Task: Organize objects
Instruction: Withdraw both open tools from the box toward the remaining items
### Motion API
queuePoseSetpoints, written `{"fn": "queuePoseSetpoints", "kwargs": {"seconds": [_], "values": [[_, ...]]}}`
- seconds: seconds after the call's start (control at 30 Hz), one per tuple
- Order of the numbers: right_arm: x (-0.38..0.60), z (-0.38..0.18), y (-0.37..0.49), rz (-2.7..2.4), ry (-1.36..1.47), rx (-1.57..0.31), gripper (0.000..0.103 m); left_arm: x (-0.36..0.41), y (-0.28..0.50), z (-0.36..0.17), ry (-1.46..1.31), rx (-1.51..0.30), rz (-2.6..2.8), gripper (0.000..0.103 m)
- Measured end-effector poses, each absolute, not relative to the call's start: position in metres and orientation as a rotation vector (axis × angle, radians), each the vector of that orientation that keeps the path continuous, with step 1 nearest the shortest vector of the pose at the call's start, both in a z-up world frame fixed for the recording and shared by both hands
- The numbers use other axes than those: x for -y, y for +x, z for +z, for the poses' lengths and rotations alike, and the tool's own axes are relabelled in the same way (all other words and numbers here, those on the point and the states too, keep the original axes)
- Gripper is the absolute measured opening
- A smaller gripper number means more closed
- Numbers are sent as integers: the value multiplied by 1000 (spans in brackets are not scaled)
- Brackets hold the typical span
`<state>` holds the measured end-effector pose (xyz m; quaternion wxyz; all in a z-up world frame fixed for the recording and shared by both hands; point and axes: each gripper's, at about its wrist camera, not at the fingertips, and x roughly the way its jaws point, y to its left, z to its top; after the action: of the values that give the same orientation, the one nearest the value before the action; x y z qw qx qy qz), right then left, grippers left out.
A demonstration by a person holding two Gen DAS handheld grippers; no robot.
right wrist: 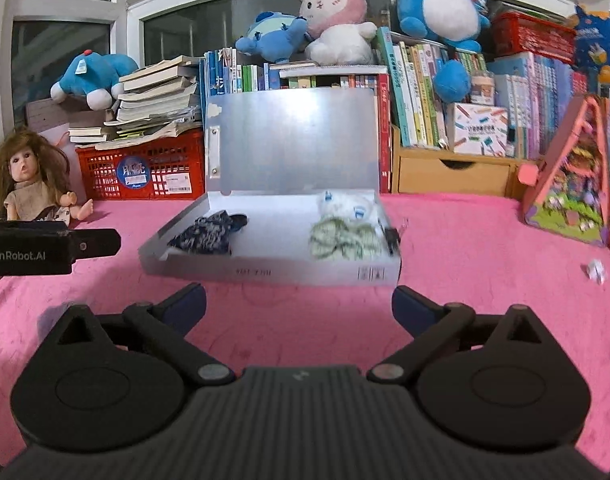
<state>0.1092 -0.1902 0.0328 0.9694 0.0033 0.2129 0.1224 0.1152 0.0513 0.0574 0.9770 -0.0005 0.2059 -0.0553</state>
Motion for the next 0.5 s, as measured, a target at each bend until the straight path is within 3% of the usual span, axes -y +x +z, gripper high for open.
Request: {"fn": "queuePoseSetpoints", "kwargs": {"seconds": [0.5], "values": [[179,-8,77,215,-22,-465,103,-64,56,16,81,-340,-14,91]]}}
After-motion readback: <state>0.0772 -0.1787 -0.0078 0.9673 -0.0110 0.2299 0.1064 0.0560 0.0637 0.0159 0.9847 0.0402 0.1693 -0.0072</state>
